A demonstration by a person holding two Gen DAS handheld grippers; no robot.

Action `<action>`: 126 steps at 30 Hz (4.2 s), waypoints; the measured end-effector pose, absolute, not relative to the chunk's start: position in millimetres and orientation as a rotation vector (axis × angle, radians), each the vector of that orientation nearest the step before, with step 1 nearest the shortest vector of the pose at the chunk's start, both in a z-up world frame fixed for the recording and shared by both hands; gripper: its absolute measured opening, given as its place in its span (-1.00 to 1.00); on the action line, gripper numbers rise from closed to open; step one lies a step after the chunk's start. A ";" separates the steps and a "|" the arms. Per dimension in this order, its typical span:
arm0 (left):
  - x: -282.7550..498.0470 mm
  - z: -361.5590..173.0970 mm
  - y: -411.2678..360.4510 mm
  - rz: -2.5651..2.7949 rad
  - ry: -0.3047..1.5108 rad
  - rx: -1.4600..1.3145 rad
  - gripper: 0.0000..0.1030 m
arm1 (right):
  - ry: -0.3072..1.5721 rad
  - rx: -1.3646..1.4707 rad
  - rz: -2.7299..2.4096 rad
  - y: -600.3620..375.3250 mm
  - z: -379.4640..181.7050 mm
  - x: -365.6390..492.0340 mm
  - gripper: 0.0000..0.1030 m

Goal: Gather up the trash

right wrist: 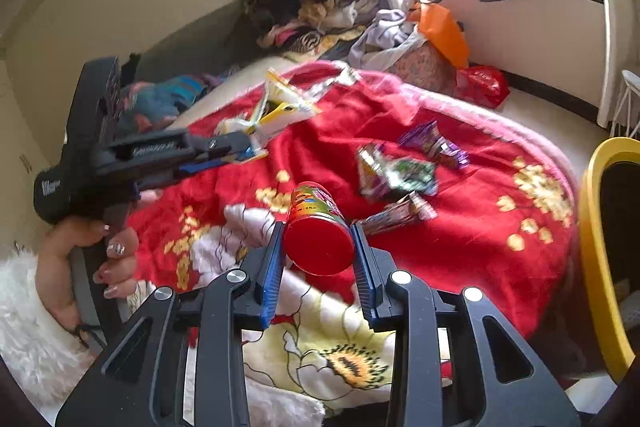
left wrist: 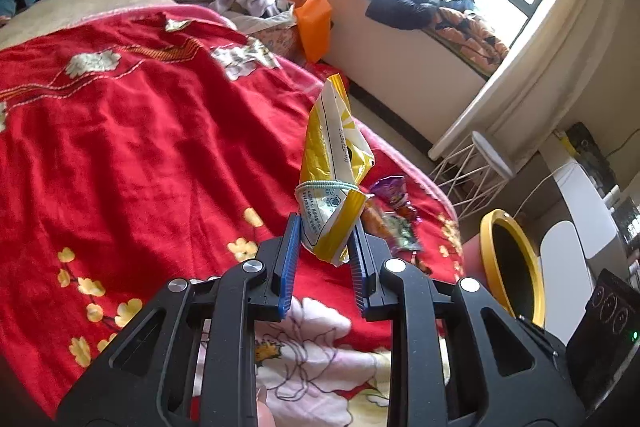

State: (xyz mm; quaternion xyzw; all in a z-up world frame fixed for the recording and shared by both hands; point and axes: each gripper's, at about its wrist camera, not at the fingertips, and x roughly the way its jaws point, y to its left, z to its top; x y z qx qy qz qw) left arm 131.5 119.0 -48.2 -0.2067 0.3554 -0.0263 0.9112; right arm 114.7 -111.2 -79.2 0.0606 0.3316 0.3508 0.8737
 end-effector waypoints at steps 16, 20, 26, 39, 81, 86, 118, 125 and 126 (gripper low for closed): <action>128.8 -29.6 88.4 -0.147 0.704 -0.383 -0.65 | 0.597 0.238 0.596 -169.8 -56.6 127.1 -0.41; 127.5 -30.6 76.9 -0.171 0.709 -0.369 -0.65 | 0.581 0.254 0.565 -181.9 -54.4 129.6 -0.41; 127.8 -31.7 61.0 -0.210 0.719 -0.347 -0.65 | 0.559 0.273 0.520 -198.3 -52.4 130.7 -0.41; 125.5 -29.5 30.8 -0.278 0.723 -0.311 -0.65 | 0.522 0.330 0.416 -241.3 -51.8 131.7 -0.41; 129.2 -39.9 -73.0 -0.488 0.772 -0.198 -0.65 | 0.482 0.500 0.124 -352.0 -74.1 132.7 -0.44; 130.0 -44.4 -84.4 -0.504 0.787 -0.186 -0.65 | 0.488 0.503 0.094 -360.3 -79.2 132.6 -0.44; 179.9 -75.9 -160.0 -0.547 0.895 -0.126 -0.63 | 0.544 0.596 -0.025 -400.5 -107.1 132.7 -0.37; 180.7 -65.1 -149.6 -0.574 0.840 -0.189 0.14 | 0.534 0.578 -0.046 -401.7 -104.0 129.6 0.07; 179.0 -63.2 -148.2 -0.573 0.831 -0.188 0.19 | 0.531 0.574 -0.049 -400.8 -102.9 129.3 0.12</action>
